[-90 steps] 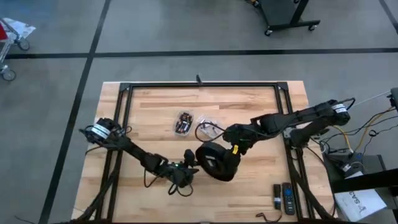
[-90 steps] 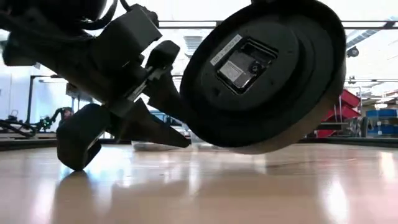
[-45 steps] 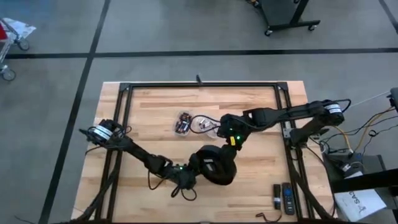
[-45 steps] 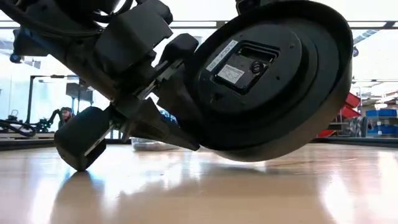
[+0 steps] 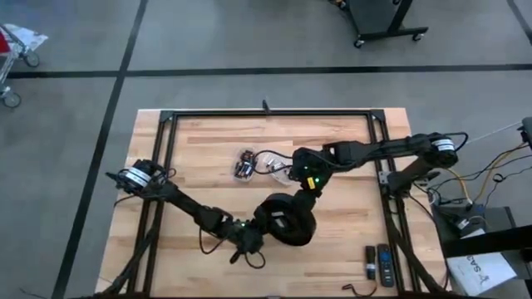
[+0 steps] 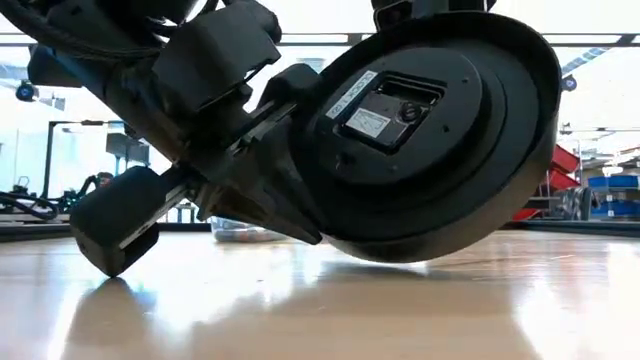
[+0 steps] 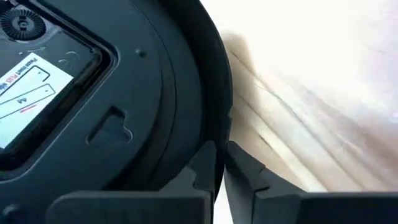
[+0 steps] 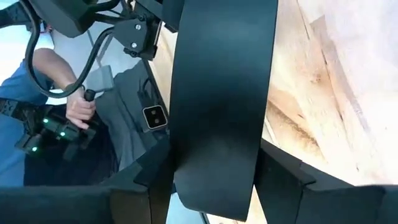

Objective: Insert battery
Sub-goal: Insert the silver battery into the clock's battery compartment

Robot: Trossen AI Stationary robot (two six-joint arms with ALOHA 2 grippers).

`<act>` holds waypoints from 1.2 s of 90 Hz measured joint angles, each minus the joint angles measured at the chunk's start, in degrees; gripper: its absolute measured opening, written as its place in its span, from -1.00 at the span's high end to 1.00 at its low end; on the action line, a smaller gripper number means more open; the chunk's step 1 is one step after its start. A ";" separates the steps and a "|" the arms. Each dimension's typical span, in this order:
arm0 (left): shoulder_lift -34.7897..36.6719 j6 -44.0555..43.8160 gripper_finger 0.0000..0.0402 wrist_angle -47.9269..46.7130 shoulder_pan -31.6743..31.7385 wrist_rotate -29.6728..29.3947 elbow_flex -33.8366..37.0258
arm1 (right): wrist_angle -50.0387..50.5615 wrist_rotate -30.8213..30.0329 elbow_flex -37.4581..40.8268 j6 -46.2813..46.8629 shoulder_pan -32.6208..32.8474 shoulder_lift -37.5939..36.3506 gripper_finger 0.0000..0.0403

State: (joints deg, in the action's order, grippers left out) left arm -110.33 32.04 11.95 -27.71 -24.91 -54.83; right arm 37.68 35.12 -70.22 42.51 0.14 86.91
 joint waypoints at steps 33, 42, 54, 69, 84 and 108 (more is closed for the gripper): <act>0.43 -7.17 1.00 -0.89 -3.58 2.37 -0.02 | 0.17 -3.30 0.17 -5.74 0.02 4.01 0.07; 0.83 -9.29 1.00 -1.39 -4.47 3.45 0.00 | 1.06 -5.43 0.46 -7.04 0.10 5.98 0.04; 1.53 -11.35 0.99 -2.46 -5.61 3.09 0.11 | 1.56 -8.36 0.46 -9.26 0.11 6.54 -0.04; 2.18 -15.07 0.99 -4.10 -6.16 3.42 0.26 | 1.52 -14.54 0.35 -12.20 0.11 5.92 -0.17; 3.13 -19.77 1.00 -5.32 -6.12 5.39 0.24 | 1.85 -19.25 0.24 -14.01 0.13 3.41 -0.28; 7.28 -25.85 1.00 -8.75 -6.14 8.09 0.35 | 2.30 -25.75 0.24 -17.92 1.06 2.03 -0.31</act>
State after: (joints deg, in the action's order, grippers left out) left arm -103.06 6.19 3.20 -33.85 -16.82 -54.48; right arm 39.98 9.37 -69.97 24.59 1.20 88.95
